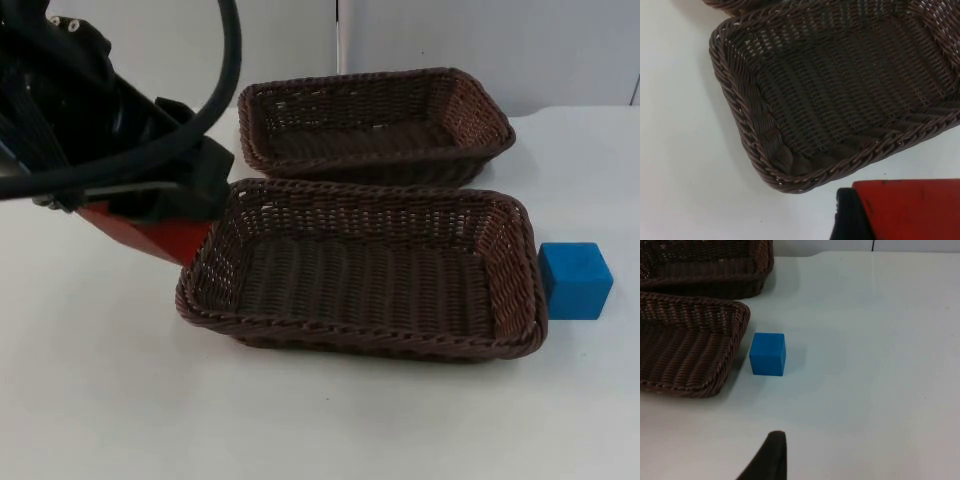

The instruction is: Pick up one cube with the left hand and place it into the upper basket. Pick up one cube with the right hand and place it into the lower basket.

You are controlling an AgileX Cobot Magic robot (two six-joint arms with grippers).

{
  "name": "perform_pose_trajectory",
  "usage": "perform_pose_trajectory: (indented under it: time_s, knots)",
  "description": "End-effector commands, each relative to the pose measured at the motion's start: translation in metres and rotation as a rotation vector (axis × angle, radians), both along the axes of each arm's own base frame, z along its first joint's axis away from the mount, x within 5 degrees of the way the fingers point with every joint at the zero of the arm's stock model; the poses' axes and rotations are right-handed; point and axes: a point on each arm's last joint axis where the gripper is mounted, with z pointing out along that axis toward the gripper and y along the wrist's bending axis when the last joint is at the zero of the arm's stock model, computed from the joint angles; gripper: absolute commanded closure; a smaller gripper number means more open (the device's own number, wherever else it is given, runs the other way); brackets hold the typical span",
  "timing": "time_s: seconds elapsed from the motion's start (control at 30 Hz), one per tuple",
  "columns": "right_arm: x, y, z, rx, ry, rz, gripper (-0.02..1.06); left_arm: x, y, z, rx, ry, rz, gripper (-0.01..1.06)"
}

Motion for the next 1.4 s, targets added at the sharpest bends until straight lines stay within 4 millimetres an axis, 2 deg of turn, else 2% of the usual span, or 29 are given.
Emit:
perform_pose_trajectory:
  time_s: [0.0,0.67,0.87,1.03,1.17,1.2,1.33,1.37]
  knots:
    - [0.0,0.0,0.0,0.001,-0.007,-0.005,-0.01,-0.001,-0.001,0.004,-0.015,-0.013,0.0,1.05]
    - [0.0,0.0,0.0,0.003,-0.007,-0.004,-0.01,0.001,-0.003,0.007,-0.041,-0.044,0.004,1.05]
    - [0.0,0.0,0.0,0.003,-0.007,-0.004,-0.01,0.01,-0.007,0.023,-0.051,-0.104,-0.005,1.05]
    - [0.0,0.0,0.0,0.003,-0.007,-0.004,-0.01,0.029,-0.018,0.032,-0.045,-0.147,-0.016,1.05]
    - [0.0,0.0,0.0,0.003,-0.007,-0.004,-0.01,0.056,-0.034,0.023,-0.035,-0.152,-0.019,1.05]
    - [0.0,0.0,0.0,0.003,-0.007,-0.004,-0.01,0.056,-0.034,0.023,-0.035,-0.152,-0.019,1.05]
    - [0.0,0.0,0.0,0.003,-0.007,-0.004,-0.01,0.091,-0.041,0.01,-0.029,-0.129,0.027,1.05]
    - [0.0,0.0,0.0,0.003,-0.007,-0.004,-0.01,0.091,-0.041,0.01,-0.029,-0.129,0.027,1.05]
